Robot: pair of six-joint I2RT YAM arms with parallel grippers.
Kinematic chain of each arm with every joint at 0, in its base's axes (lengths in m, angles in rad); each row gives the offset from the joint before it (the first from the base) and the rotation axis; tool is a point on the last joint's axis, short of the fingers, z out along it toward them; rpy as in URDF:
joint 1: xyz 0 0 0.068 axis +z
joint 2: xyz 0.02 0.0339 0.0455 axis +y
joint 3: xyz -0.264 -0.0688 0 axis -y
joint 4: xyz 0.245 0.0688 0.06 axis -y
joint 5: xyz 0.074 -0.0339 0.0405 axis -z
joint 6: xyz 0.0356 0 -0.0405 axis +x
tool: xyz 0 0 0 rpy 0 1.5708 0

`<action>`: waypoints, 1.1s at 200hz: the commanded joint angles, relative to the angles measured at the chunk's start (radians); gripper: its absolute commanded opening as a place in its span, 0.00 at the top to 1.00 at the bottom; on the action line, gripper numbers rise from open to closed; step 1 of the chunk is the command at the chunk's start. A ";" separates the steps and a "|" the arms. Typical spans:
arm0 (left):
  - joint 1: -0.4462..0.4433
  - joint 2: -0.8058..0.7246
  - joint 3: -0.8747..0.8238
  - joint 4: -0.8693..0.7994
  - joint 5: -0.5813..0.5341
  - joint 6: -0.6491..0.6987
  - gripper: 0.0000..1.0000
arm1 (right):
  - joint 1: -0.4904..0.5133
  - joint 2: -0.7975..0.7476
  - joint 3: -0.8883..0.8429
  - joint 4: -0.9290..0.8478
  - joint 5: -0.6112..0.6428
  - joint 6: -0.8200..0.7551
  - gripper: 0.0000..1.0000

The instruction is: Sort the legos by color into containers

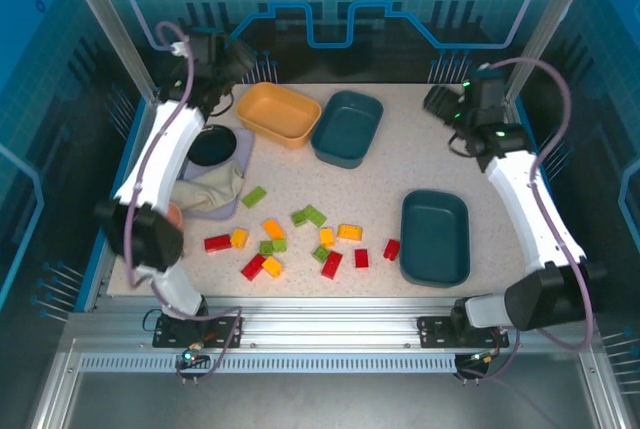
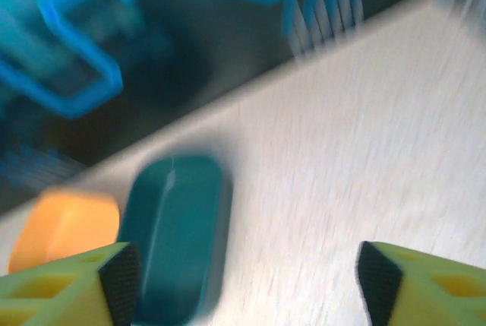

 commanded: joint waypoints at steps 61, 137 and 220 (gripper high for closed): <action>-0.038 0.620 0.550 -0.392 0.304 0.002 0.49 | 0.006 0.059 -0.302 -0.426 -0.250 0.214 0.75; -0.065 0.759 0.591 -0.355 0.419 0.060 0.66 | -0.085 0.317 -0.261 -0.309 -0.280 0.176 0.79; -0.075 0.679 0.411 -0.434 0.442 0.200 0.87 | -0.145 0.681 0.220 -0.351 -0.280 0.179 0.80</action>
